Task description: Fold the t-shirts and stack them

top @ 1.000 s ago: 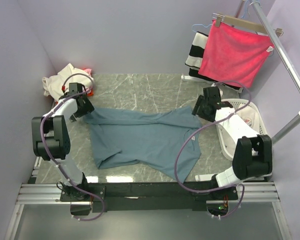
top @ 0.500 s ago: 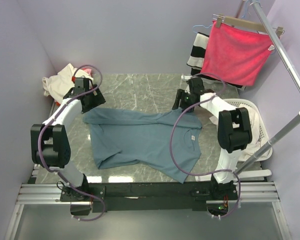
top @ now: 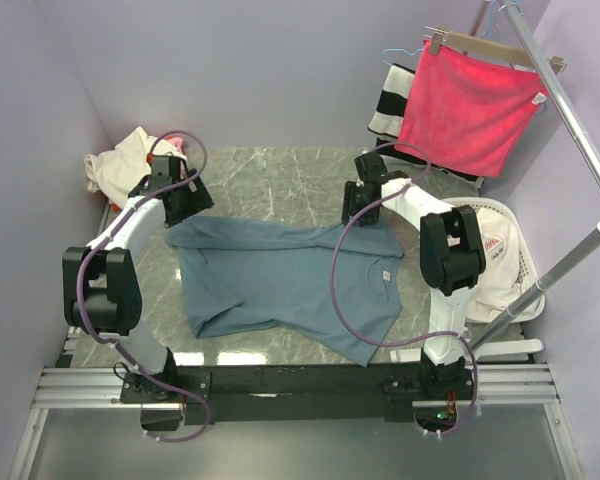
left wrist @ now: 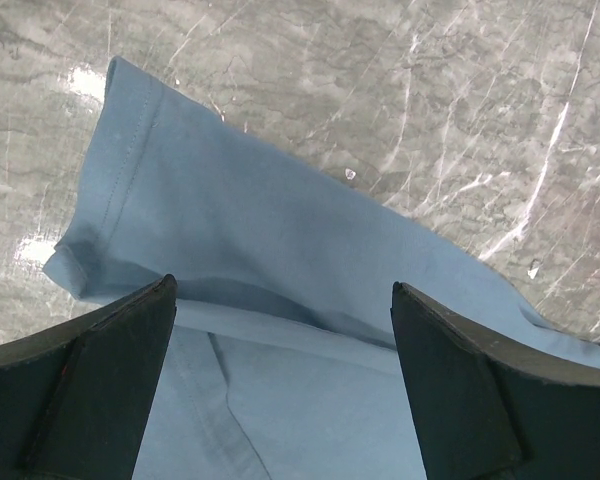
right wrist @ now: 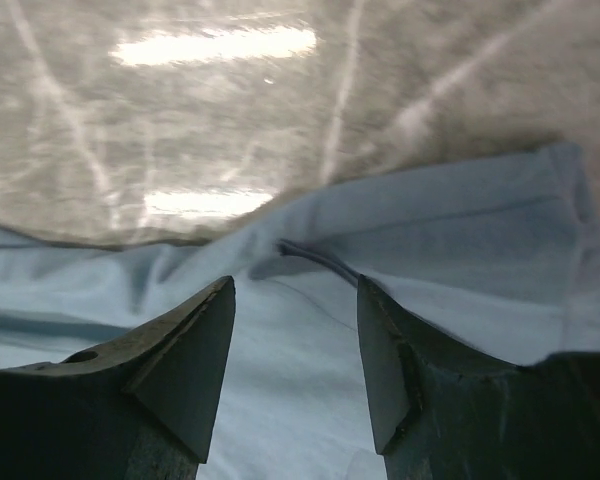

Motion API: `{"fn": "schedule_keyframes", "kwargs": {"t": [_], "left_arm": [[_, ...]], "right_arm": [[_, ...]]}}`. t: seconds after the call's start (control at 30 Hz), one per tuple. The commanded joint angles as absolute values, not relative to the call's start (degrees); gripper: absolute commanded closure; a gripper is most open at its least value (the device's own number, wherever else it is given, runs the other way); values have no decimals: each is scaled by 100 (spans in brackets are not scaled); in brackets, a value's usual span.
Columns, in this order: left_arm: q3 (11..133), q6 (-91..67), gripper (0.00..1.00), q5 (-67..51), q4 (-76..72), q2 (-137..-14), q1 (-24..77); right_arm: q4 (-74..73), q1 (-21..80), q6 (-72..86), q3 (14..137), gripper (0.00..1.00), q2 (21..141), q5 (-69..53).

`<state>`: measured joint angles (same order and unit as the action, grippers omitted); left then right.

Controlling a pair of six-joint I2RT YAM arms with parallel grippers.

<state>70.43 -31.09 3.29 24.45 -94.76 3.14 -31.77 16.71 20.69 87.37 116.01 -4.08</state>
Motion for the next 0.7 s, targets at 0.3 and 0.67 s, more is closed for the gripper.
{"fn": "schedule_keyframes", "kwargs": {"t": [0.3, 0.67], "left_arm": [[7269, -3041, 7, 360, 2399, -9650, 308], [7233, -3041, 7, 351, 2373, -9712, 308]], "right_arm": [[-3261, 1749, 2101, 8912, 42, 11698, 79], [-3252, 1872, 2039, 9088, 51, 11874, 18]]}}
